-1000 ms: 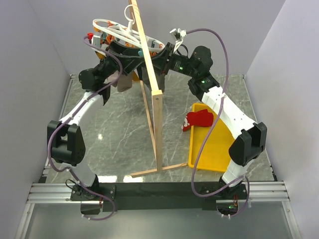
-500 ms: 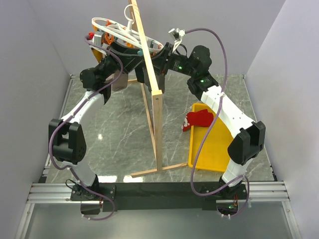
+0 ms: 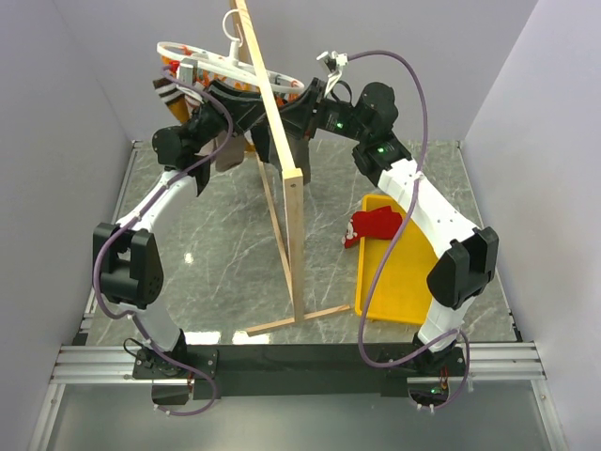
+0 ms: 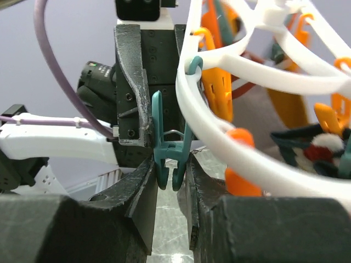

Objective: Clip the socks to the hanger
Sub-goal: Open the clamp at the hanger.

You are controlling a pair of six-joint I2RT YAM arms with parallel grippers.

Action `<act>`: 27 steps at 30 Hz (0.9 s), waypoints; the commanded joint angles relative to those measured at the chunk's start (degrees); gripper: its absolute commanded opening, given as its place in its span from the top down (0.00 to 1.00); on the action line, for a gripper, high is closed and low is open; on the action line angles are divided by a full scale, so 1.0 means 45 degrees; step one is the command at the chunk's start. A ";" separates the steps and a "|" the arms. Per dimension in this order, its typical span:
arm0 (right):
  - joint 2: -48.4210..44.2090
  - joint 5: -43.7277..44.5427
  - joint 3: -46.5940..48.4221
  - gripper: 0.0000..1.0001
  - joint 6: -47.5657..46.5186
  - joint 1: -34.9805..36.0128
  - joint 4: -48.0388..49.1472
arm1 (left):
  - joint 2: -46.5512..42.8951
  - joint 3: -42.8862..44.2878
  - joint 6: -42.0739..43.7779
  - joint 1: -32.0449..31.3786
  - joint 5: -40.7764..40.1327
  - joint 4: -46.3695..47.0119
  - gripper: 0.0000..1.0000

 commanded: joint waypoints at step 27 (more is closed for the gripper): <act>-0.6546 0.9824 -0.3705 0.35 -0.2397 -0.1305 -0.9659 | -0.2981 0.0382 0.4033 -0.0208 -0.3614 -0.8649 0.76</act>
